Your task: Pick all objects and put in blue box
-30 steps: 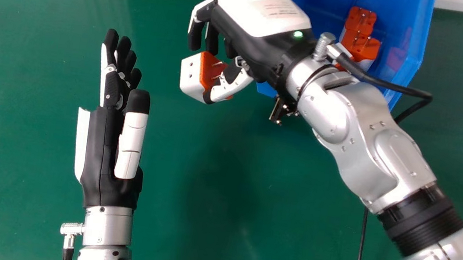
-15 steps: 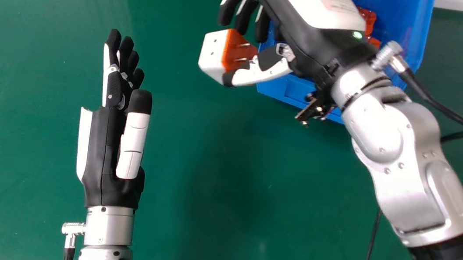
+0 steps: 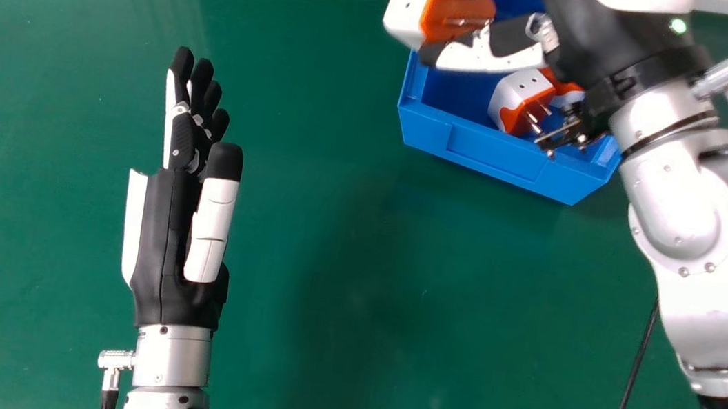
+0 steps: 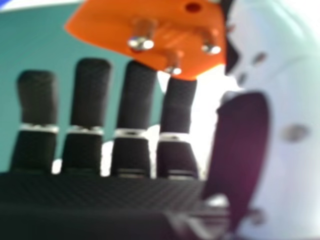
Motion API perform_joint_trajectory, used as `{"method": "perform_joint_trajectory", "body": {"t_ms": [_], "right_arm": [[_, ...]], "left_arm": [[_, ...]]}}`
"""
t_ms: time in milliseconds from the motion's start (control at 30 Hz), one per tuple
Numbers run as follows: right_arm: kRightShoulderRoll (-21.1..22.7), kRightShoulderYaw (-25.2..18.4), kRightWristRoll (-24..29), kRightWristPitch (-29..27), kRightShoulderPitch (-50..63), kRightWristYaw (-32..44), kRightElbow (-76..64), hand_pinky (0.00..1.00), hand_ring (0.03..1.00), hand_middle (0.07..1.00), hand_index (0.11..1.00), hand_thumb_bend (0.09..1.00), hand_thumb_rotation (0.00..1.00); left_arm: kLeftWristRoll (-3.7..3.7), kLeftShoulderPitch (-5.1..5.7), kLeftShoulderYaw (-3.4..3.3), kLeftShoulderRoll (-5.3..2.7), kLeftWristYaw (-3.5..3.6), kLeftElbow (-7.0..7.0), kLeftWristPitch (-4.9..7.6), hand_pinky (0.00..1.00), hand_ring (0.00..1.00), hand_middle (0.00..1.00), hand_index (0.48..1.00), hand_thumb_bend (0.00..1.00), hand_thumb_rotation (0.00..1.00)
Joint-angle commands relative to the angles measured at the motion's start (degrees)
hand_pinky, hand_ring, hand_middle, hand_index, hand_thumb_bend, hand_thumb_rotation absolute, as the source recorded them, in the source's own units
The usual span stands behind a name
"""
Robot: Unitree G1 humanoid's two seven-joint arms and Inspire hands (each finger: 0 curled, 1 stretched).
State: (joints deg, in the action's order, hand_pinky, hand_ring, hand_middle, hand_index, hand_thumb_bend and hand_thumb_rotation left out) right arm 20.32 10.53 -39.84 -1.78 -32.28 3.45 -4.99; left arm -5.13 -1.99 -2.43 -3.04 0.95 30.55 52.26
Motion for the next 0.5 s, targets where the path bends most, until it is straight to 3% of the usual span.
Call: {"method": "perform_joint_trajectory", "body": {"t_ms": [0, 467], "right_arm": [[-0.02, -1.71, 0.18, 0.20, -0.77, -1.78, -2.65, 0.31, 0.393, 0.492, 0.533, 0.509, 0.00], [1.25, -4.55, 1.25, -0.52, -3.38, -5.08, 3.65, 0.32, 0.392, 0.485, 0.529, 0.504, 0.00]], "left_arm": [[-0.13, 0.29, 0.50, -1.85, 0.33, -0.95, 0.69, 1.00, 1.00, 1.00, 1.000, 0.82, 0.87], [-0.23, 0.21, 0.43, -2.06, 0.31, -0.72, 0.80, 1.00, 1.00, 1.00, 1.000, 0.81, 0.87]]}}
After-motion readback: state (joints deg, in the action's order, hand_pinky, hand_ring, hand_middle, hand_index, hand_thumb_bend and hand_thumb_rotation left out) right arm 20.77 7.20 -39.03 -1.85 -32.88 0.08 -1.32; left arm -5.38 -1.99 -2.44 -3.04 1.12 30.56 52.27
